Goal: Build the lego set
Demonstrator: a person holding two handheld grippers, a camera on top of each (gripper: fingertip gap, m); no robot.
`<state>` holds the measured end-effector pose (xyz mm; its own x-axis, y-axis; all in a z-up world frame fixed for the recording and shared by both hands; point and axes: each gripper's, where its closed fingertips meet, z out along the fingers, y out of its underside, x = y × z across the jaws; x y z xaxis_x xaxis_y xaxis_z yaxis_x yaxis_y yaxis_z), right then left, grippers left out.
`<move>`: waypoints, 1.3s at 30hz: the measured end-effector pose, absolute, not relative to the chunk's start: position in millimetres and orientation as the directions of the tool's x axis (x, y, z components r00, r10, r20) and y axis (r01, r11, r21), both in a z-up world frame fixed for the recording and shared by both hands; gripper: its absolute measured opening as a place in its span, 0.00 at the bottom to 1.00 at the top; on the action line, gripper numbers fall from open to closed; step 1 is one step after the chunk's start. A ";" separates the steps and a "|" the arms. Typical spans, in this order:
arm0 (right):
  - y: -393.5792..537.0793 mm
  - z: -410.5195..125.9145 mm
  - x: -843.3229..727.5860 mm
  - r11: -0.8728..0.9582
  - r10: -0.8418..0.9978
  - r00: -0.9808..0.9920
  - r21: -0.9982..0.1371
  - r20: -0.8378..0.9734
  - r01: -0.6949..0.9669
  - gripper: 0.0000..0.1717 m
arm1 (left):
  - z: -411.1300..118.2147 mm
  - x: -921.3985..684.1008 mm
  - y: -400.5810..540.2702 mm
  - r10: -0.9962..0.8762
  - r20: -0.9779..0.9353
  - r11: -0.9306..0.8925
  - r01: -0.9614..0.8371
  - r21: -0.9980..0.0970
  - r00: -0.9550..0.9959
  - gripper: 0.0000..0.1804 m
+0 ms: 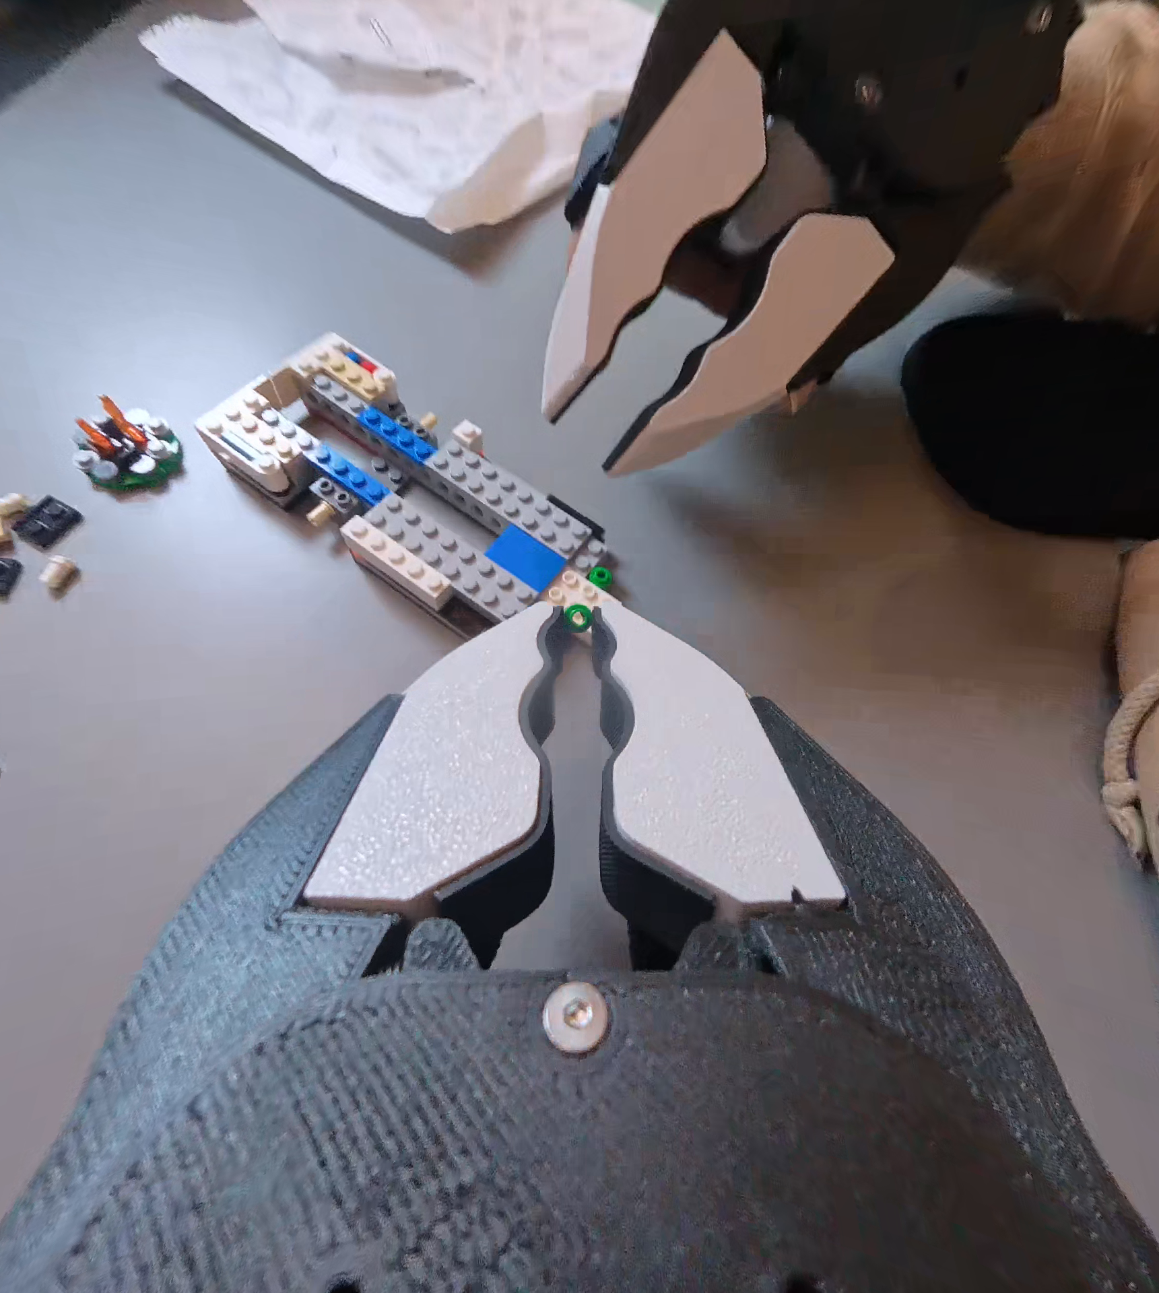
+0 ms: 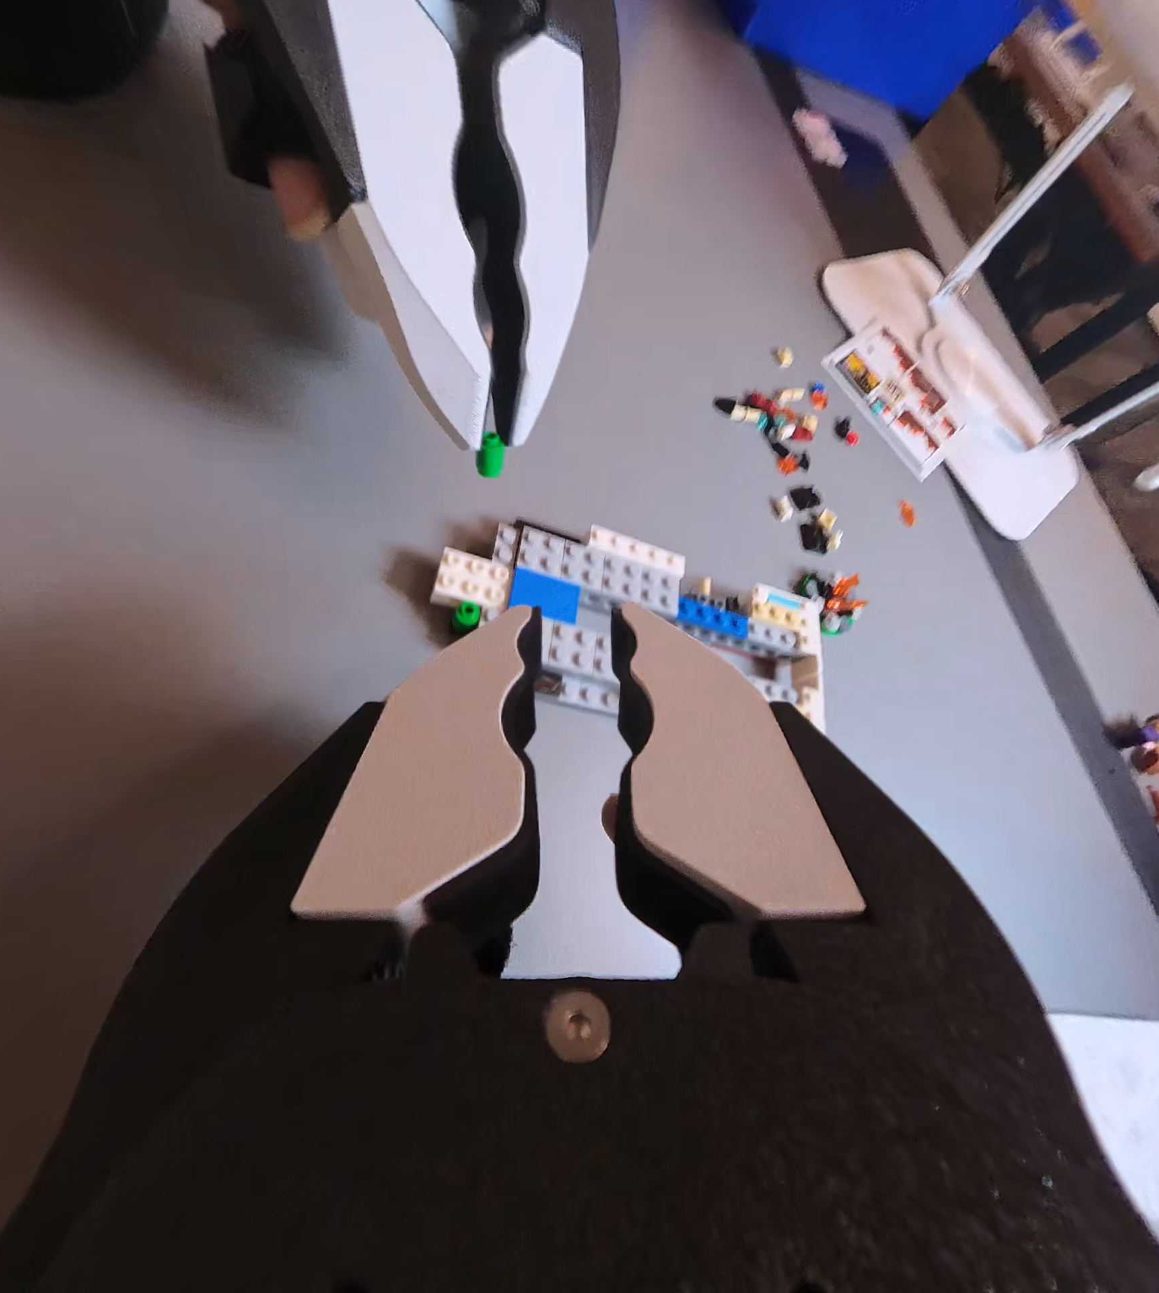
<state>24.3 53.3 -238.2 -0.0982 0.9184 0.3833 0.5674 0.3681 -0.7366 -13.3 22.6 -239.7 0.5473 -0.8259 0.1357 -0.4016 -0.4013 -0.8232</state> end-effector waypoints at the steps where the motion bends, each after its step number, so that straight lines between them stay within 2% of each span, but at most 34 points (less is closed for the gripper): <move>1: 55.1 -244.2 27.8 0.359 0.923 -0.104 -0.728 0.372 0.584 0.12 | -248.1 -10.9 22.1 -0.830 0.124 -0.403 -0.430 -0.808 0.544 0.04; 12: 53.4 -260.5 13.0 0.380 0.925 -0.251 -0.691 0.285 0.615 0.16 | -272.9 -2.8 26.4 -0.846 -0.040 -0.313 -0.557 -0.769 0.532 0.04; 21: 49.4 -269.3 9.1 0.291 0.943 -0.324 -0.666 0.077 0.687 0.21 | -273.3 -1.9 30.0 -0.843 -0.115 -0.252 -0.574 -0.779 0.526 0.04; 29: 47.1 -271.3 9.5 0.264 0.950 -0.309 -0.645 0.047 0.717 0.23 | -273.1 -1.1 30.8 -0.841 -0.141 -0.223 -0.572 -0.789 0.522 0.04; 35: 36.3 -272.4 7.7 0.233 0.964 -0.259 -0.636 0.053 0.736 0.35 | -273.0 -0.4 31.2 -0.842 -0.131 -0.225 -0.562 -0.796 0.524 0.04; 39: 40.1 -280.7 3.4 0.190 0.981 -0.164 -0.627 0.100 0.755 0.36 | -273.1 -0.1 31.7 -0.841 -0.117 -0.235 -0.552 -0.800 0.528 0.04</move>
